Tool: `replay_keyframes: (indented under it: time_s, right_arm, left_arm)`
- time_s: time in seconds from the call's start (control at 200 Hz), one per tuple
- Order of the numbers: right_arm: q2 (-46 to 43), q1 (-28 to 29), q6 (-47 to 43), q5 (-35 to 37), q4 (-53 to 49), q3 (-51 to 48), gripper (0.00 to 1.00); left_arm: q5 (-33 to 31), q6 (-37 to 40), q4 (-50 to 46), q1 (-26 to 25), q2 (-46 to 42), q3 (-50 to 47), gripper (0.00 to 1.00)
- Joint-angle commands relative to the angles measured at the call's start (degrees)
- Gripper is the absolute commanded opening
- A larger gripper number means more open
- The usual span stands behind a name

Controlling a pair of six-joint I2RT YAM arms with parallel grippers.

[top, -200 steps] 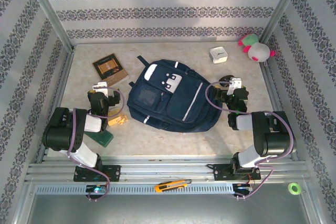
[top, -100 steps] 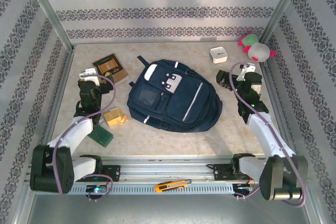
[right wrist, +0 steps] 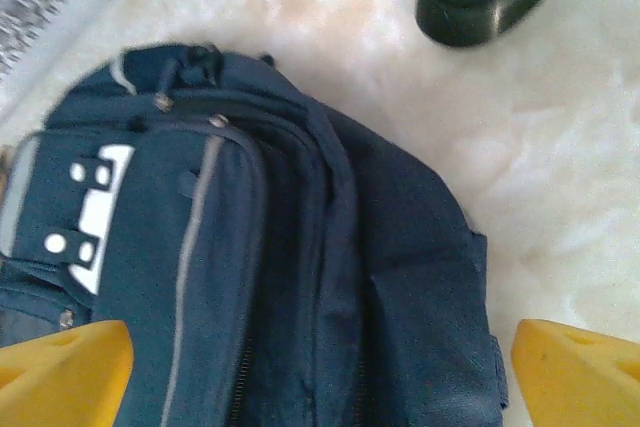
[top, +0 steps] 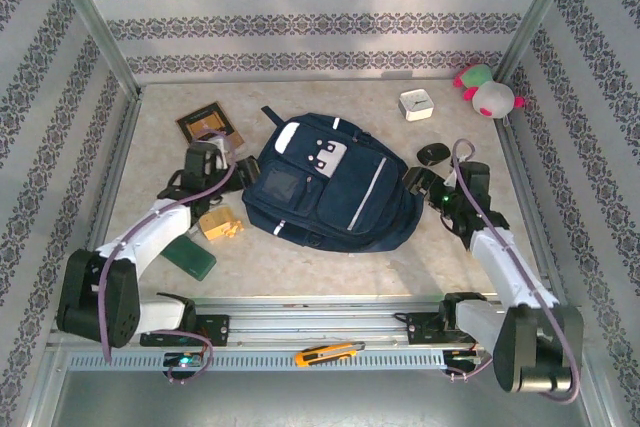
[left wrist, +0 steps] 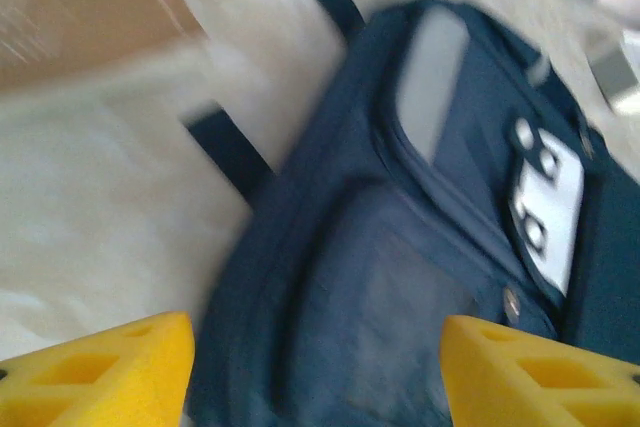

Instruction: Pack the student bag

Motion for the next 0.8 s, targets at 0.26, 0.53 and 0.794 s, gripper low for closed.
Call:
replay_keyframes:
  time_s: [0.26,0.53,0.794]
  right_arm:
    - [10.74,5.45,-2.63,4.55,-4.70,5.33,0.65]
    - [4.67,17.06,7.45,3.33,-0.89,-6.76,0.58]
    - [1.08,39.32,18.47,11.47,1.07,-6.73,0.59]
  left_arm:
    - [-4.41,-7.99,-0.33,-8.34,8.06,-0.43,0.52]
    - [-5.81,-3.29,1.63,-8.16,22.38,10.01,0.50]
    - [-4.74,1.22,-2.33,-6.49,38.21,30.12,0.53]
